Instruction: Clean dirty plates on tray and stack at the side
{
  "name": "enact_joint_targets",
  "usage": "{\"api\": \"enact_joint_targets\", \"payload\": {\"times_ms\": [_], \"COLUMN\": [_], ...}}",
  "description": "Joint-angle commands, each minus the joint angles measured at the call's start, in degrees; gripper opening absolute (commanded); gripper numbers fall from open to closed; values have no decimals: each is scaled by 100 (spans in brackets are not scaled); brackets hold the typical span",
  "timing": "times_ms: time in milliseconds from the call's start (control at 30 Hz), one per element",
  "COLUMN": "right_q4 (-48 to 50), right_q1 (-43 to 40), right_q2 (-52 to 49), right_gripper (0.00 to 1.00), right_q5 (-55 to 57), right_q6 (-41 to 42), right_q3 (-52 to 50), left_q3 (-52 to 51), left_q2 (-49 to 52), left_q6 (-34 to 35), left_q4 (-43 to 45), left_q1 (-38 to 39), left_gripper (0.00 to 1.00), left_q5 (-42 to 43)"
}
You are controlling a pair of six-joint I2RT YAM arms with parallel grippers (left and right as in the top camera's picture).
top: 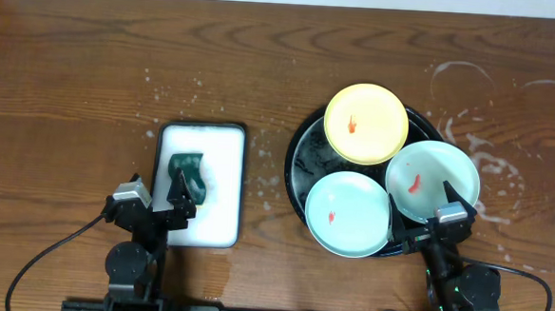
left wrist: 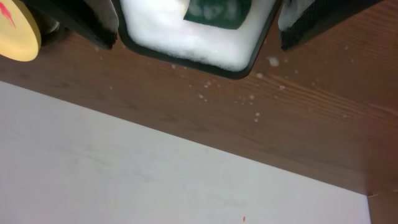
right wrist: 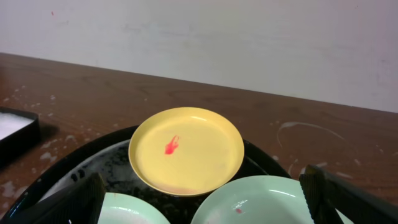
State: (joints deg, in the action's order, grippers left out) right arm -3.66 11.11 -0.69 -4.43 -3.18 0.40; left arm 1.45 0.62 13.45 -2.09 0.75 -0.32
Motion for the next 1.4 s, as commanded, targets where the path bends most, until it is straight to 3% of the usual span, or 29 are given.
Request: {"api": "enact_joint_targets", "payload": {"times_ms": [0,767,867,933,1033,1200,1367], "right_q4": [-22,28,-7,74,409,177,-933], "right_q1": [22,22,22,22,22,22,22], "right_q2": [2,2,2,2,2,-136,-1217], "right_gripper": [99,99,99,99,99,99,99], "right_q5": [9,9,-177,-212,-459,-507,-581], "right_q6": [-31,-33,293,804,1043,1049,1303], "right_q3": [-9,-9,-9,-9,7,710,2297], "left_q3": [-122,-122,-122,-122,-76,881,2686], "left_q2": [-39,-37,-35,-35,-31,382,1941], "left_q6": [-74,-7,120,494,485,483,411], "left_q4": [-195,-26,-96,166,726,184,-1290], "left_q1": [-31,-31,-31,-31,-31,-31,-31], "left_gripper": [84,84,84,84,84,84,84], "left_q5": [-52,-9,17,481,1132,1169,1172]}}
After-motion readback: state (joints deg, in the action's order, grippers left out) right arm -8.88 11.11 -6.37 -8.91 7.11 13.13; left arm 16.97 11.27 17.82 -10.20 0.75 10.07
